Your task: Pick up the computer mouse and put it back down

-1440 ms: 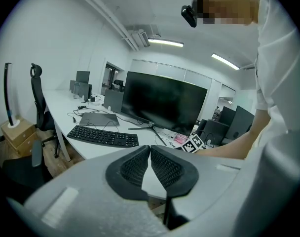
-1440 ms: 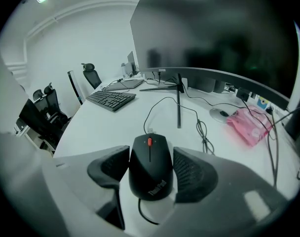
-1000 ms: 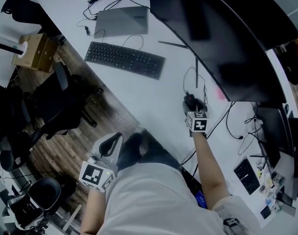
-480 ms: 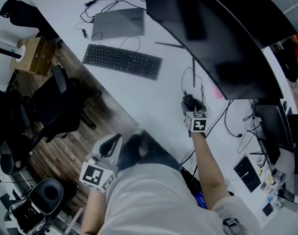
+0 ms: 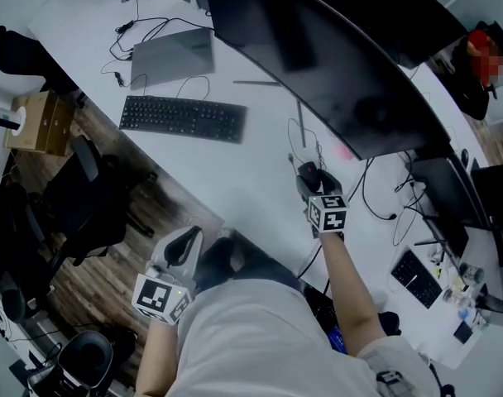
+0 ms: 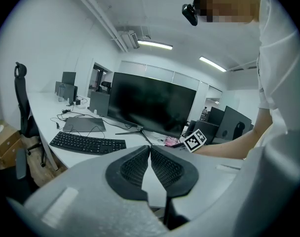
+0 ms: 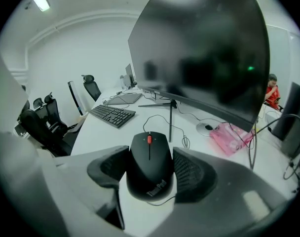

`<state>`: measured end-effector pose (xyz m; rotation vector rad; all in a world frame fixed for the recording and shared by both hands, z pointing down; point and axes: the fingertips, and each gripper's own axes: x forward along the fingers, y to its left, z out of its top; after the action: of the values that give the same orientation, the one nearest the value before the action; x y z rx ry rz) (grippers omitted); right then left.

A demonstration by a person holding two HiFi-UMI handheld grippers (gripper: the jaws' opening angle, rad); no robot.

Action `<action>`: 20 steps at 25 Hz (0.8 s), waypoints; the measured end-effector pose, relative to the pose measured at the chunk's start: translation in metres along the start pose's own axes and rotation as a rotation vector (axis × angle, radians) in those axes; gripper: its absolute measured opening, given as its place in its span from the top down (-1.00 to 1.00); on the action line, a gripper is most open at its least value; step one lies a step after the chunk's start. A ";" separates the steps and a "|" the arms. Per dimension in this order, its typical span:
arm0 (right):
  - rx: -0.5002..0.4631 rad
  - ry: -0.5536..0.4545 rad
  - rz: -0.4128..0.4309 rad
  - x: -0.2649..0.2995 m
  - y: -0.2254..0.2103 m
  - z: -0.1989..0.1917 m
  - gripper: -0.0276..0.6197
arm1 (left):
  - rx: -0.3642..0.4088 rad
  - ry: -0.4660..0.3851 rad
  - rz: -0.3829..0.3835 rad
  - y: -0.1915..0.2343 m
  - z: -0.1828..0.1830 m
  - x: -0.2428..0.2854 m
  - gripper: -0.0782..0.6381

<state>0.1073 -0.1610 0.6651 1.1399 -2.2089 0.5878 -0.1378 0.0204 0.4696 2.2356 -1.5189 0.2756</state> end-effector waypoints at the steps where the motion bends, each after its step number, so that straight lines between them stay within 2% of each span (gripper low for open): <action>1: 0.001 -0.013 0.000 -0.006 0.000 0.004 0.06 | 0.004 -0.005 -0.010 -0.002 0.003 0.003 0.73; 10: 0.024 -0.154 -0.005 -0.079 -0.001 0.057 0.06 | 0.058 -0.037 -0.153 -0.025 0.027 0.041 0.73; 20: 0.048 -0.334 -0.058 -0.177 -0.001 0.100 0.06 | 0.146 -0.057 -0.354 -0.065 0.055 0.086 0.73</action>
<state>0.1614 -0.1201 0.4736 1.4075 -2.4397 0.4538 -0.0485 -0.0557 0.4393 2.5956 -1.1304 0.2209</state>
